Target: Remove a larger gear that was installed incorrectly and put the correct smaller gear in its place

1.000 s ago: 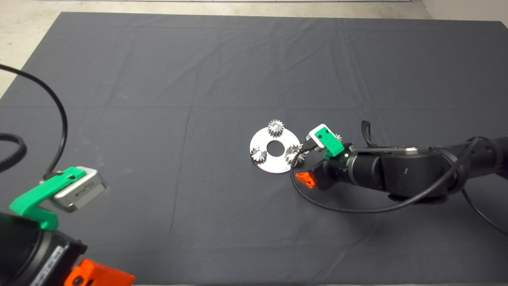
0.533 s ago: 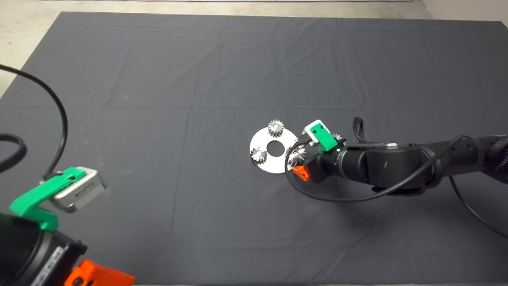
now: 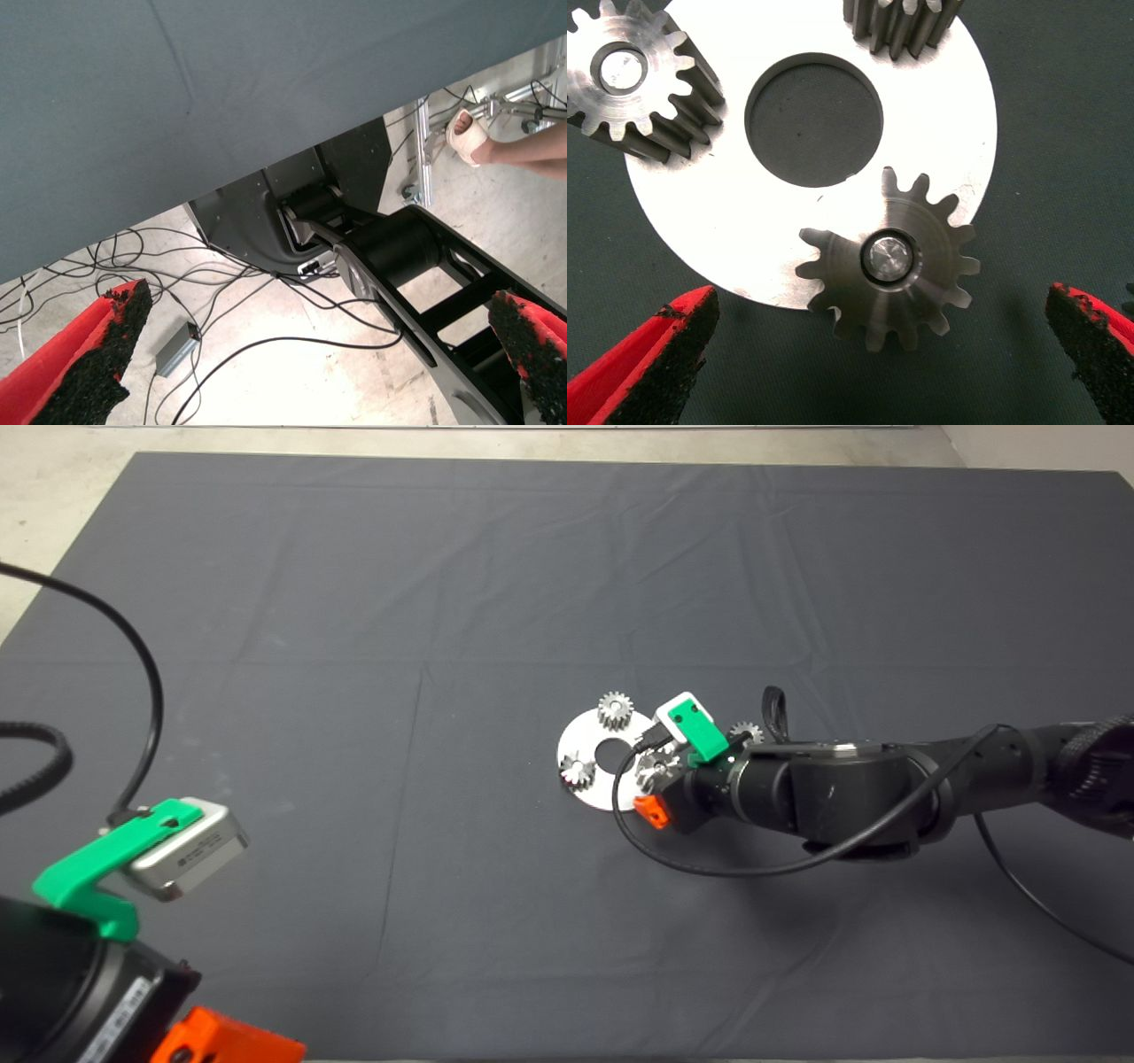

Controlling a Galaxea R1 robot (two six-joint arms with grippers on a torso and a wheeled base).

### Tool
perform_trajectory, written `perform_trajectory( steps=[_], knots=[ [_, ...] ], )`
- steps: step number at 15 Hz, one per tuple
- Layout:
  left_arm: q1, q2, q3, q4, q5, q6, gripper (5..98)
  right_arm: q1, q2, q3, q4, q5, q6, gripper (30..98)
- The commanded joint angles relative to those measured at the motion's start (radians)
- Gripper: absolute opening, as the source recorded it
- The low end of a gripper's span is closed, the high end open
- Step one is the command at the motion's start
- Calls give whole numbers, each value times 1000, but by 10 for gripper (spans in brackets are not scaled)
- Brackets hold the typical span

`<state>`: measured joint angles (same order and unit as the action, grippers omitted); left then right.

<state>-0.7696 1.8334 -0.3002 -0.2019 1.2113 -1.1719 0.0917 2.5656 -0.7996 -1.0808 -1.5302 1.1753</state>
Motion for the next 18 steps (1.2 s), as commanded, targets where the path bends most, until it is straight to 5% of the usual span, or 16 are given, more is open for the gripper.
perform_trajectory(
  steps=[1, 4, 13, 18],
  knots=[
    [-2, 1, 14, -14, 1, -3, 976, 16, 6, -10, -22, -10, 6, 978],
    [-2, 1, 14, -14, 1, -5, 976, 16, 9, -30, -22, 15, 7, 978],
    [-2, -1, 14, -14, 2, -5, 976, 17, 15, -59, -22, 19, 23, 955],
    [-2, -1, 14, -14, 2, -5, 976, 17, 15, -62, -22, 62, 59, 902]
  ],
)
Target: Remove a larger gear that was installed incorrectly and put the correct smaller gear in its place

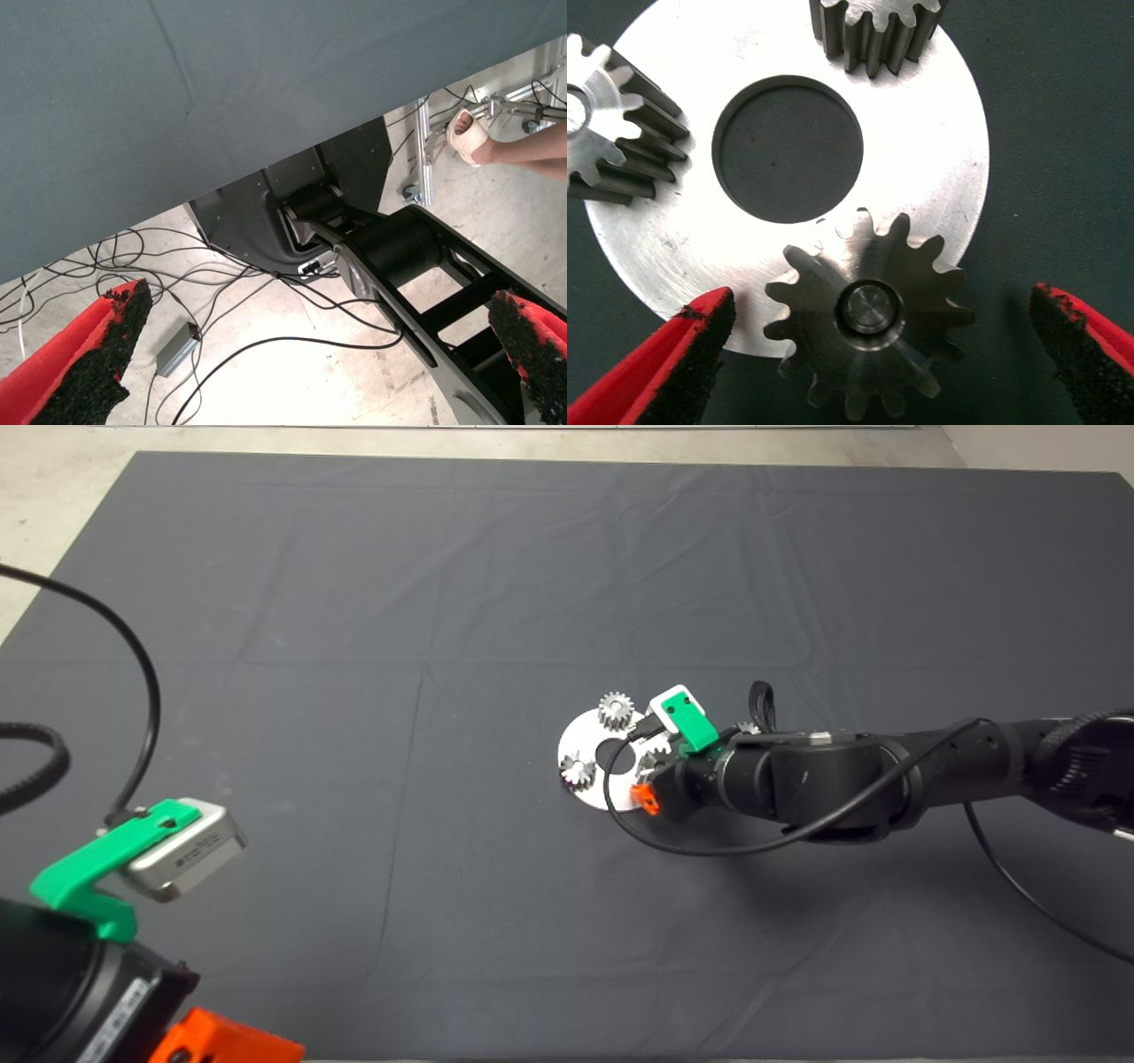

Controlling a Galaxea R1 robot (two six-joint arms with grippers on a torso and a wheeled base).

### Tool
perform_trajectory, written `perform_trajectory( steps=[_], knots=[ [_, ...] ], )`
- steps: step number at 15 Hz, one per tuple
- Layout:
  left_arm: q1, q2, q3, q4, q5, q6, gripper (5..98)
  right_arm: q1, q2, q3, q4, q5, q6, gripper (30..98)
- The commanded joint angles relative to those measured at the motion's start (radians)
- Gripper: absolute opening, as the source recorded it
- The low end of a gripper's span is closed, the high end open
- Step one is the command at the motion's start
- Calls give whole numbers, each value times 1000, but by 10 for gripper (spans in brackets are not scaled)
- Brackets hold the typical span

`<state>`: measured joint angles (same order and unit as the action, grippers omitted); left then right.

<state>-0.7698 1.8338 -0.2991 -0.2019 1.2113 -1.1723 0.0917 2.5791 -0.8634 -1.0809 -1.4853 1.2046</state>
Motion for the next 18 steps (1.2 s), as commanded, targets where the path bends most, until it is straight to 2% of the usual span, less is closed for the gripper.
perform_trajectory(
  steps=[1, 2, 4, 6, 8, 10, 12, 14, 17, 18],
  knots=[
    [-2, -1, 13, -14, 2, -4, 976, 17, 2, 2, -22, 19, 35, 878],
    [-2, -1, 13, -14, 3, -4, 976, 17, 2, 2, -22, 28, 51, 854],
    [-2, -1, 13, -14, 3, -4, 976, 17, 2, 2, -22, 34, 70, 848],
    [-2, -1, 13, -14, 4, -4, 976, 17, 0, 2, -22, 39, 72, 804],
    [-2, -1, 13, -14, 4, -6, 976, 17, -1, -3, -22, 40, 73, 803],
    [-2, -1, 13, -14, 4, -6, 976, 17, 0, -6, -22, 45, 73, 751],
    [-2, -1, 13, -14, 4, -5, 976, 17, 2, -18, -22, 49, 73, 751],
    [-2, -1, 13, -14, 4, -6, 976, 17, 2, -32, -22, 72, 72, 722],
    [-2, -1, 13, -14, 4, -6, 976, 17, 2, -47, -22, 77, 70, 705],
    [-2, -1, 13, -14, 4, -6, 976, 17, 2, -48, -22, 79, 69, 679]
  ],
)
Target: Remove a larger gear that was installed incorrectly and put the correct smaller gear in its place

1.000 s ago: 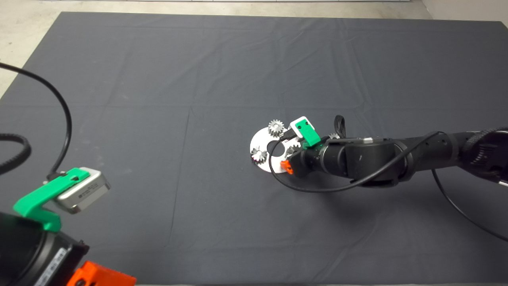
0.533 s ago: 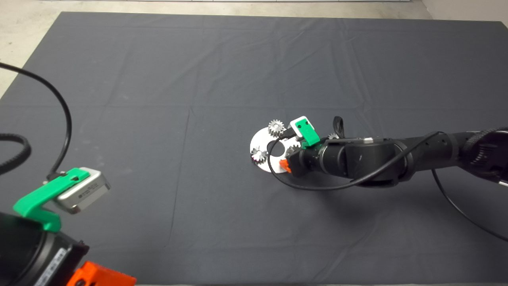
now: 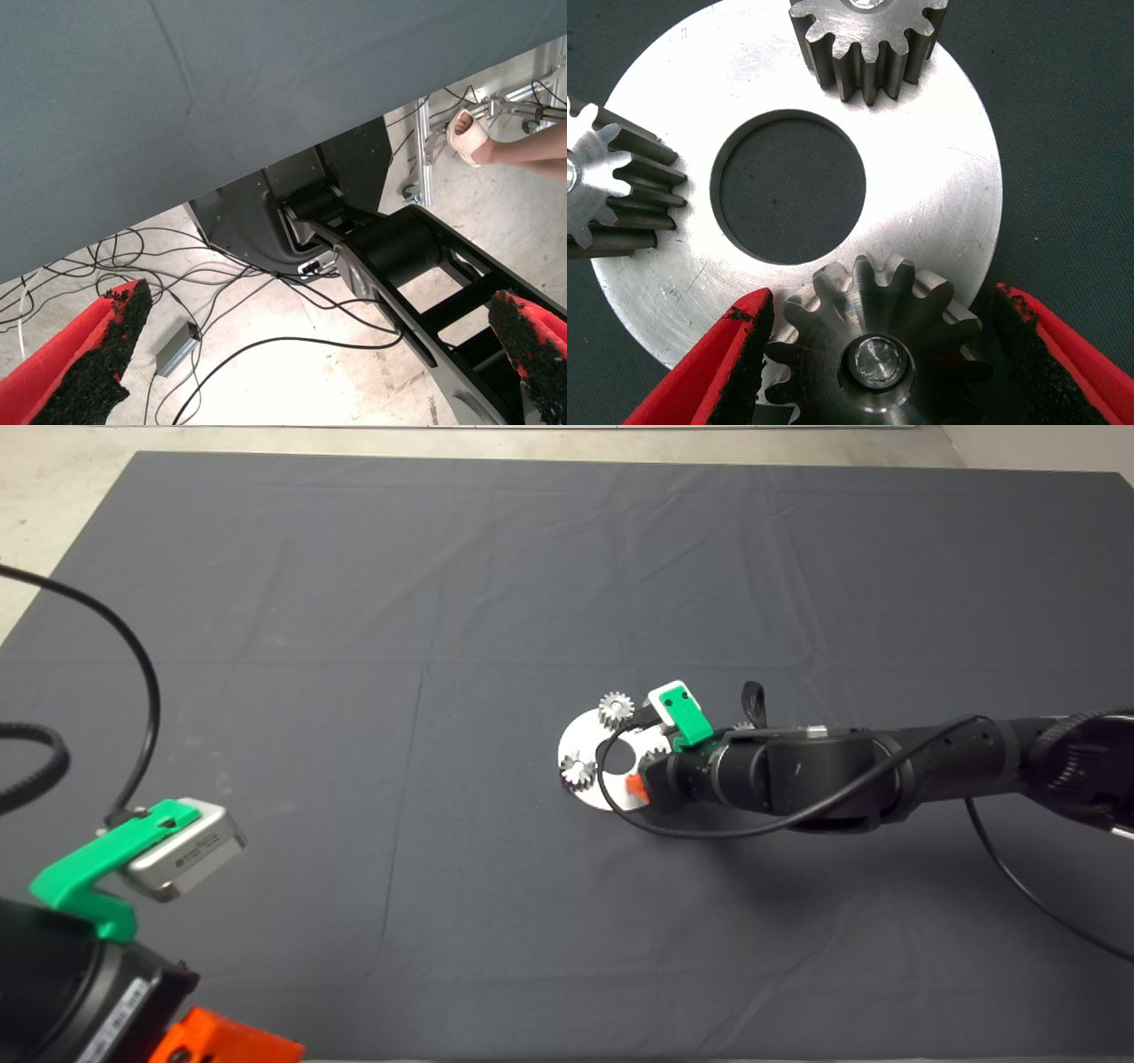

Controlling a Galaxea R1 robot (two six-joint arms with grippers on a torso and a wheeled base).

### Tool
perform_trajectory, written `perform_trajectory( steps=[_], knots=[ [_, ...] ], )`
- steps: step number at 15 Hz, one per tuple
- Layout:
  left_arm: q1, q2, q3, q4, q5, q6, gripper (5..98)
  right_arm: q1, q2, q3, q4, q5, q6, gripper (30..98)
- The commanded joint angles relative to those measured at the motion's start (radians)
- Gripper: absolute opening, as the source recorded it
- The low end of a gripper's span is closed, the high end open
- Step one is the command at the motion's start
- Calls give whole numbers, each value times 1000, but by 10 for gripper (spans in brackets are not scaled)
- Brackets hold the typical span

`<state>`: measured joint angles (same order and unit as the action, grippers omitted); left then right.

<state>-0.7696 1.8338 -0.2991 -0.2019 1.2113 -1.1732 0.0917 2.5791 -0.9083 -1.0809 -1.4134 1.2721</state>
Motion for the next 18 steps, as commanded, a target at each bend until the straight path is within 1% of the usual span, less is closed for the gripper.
perform_trajectory(
  steps=[1, 3, 4, 5, 8, 9, 12, 13, 18],
  knots=[
    [-2, -1, 13, -14, 4, -5, 976, 17, 2, -4, -22, 13, 1, 653],
    [-2, -1, 13, -14, 4, -5, 976, 17, 2, -4, -22, 17, 4, 652],
    [-2, -1, 13, -14, 4, -5, 976, 17, 2, -4, -22, 17, 3, 639],
    [-2, -1, 13, -14, 4, -5, 976, 17, 2, -4, -22, 17, 4, 609],
    [-2, -1, 13, -14, 4, -5, 976, 17, 3, -4, -22, 19, 6, 600],
    [-2, -1, 13, -14, 4, -5, 976, 16, 3, -4, -22, 24, 6, 556],
    [-2, -1, 13, -14, 4, -5, 976, 16, 3, -3, -22, 28, 7, 547],
    [-2, -1, 13, -14, 2, -5, 976, 16, 3, -3, -22, 28, 7, 527],
    [-2, -1, 13, -14, 2, -5, 976, 16, 3, -3, -22, 34, 27, 520]
  ],
)
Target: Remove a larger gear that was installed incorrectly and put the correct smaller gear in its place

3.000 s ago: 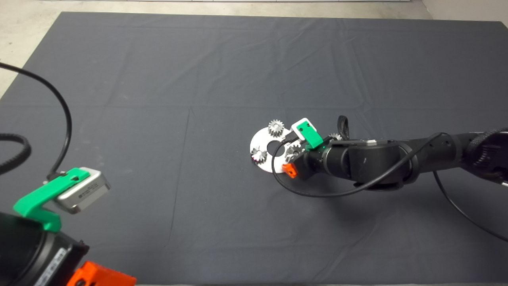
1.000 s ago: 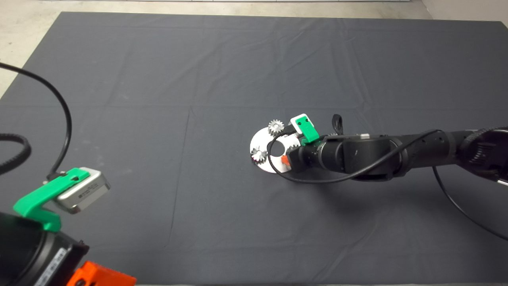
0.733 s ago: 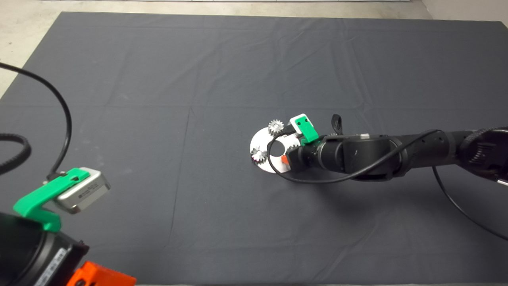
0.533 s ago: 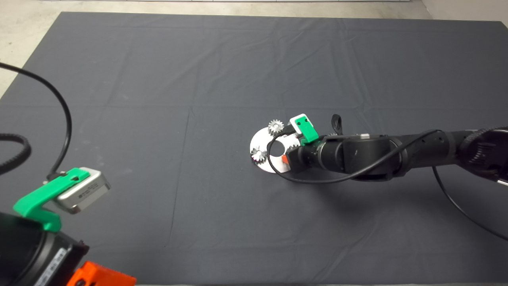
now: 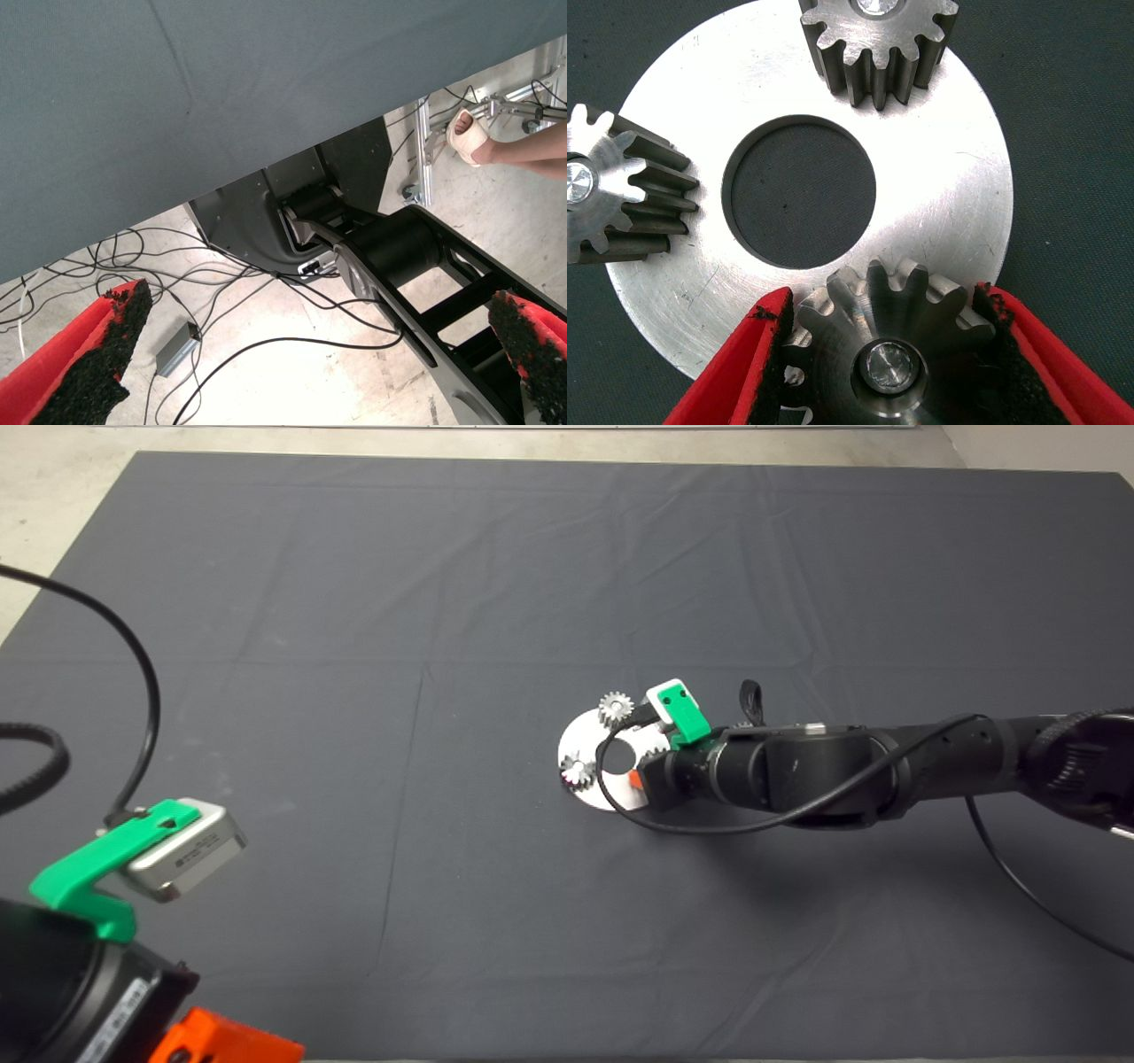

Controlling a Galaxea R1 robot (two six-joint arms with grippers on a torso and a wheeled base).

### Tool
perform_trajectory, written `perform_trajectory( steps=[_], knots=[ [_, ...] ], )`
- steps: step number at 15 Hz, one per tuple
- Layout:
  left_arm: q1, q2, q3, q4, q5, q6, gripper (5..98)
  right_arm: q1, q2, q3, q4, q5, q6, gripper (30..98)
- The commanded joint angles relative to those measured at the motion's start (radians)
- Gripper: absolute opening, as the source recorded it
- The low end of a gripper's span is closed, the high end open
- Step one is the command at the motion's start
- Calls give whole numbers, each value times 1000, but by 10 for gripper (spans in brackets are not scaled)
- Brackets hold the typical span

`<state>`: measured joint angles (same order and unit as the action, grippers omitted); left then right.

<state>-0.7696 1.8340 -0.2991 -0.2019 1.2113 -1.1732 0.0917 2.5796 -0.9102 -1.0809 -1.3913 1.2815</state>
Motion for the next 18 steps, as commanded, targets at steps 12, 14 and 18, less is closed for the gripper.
perform_trajectory(
  steps=[12, 14, 18],
  knots=[
    [-2, -5, 13, -14, 4, -5, 976, 34, -5, 58, -13, 11, 32, 496],
    [-2, -5, 13, -14, 4, -5, 976, 49, -8, 68, -13, 10, 41, 496],
    [-2, -5, 13, -14, 5, -9, 976, 63, -9, 112, -12, 1, 41, 495]
  ],
)
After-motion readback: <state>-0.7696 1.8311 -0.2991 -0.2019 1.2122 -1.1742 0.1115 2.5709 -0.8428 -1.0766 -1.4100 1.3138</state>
